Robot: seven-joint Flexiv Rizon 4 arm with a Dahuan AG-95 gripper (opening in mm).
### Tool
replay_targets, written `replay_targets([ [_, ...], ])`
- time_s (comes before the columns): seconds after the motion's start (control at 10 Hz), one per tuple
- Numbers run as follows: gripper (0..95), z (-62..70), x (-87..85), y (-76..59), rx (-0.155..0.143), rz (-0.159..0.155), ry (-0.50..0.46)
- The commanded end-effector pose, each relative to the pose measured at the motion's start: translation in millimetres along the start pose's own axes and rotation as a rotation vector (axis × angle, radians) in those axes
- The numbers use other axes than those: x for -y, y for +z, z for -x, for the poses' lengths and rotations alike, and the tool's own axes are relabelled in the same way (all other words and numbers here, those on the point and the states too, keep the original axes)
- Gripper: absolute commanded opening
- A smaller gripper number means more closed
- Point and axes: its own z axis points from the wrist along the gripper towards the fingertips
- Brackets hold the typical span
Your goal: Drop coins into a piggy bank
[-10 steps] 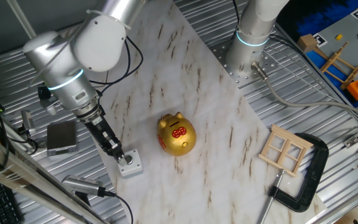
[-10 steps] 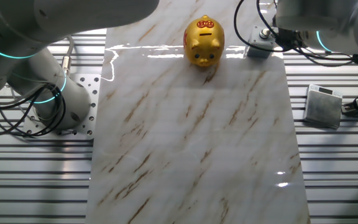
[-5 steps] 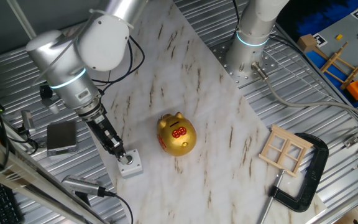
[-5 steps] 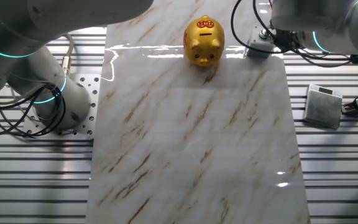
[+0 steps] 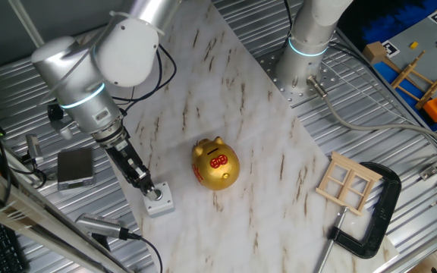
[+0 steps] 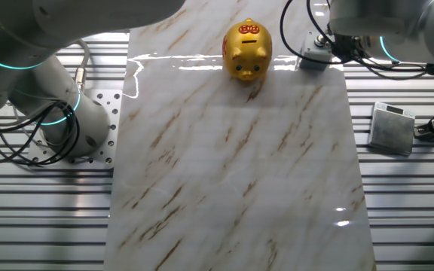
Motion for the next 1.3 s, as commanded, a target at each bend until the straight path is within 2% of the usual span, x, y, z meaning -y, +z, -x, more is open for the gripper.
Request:
replay_targets([
  [0.1,38.0,-0.2,0.4,0.1,-0.002,-0.004,-0.007],
  [0.4,38.0,-1.3,0.7,0.3,-0.012,-0.024,-0.016],
  [1.3,38.0,-4.4,-3.5,2.9,-0.019,-0.048,-0.015],
])
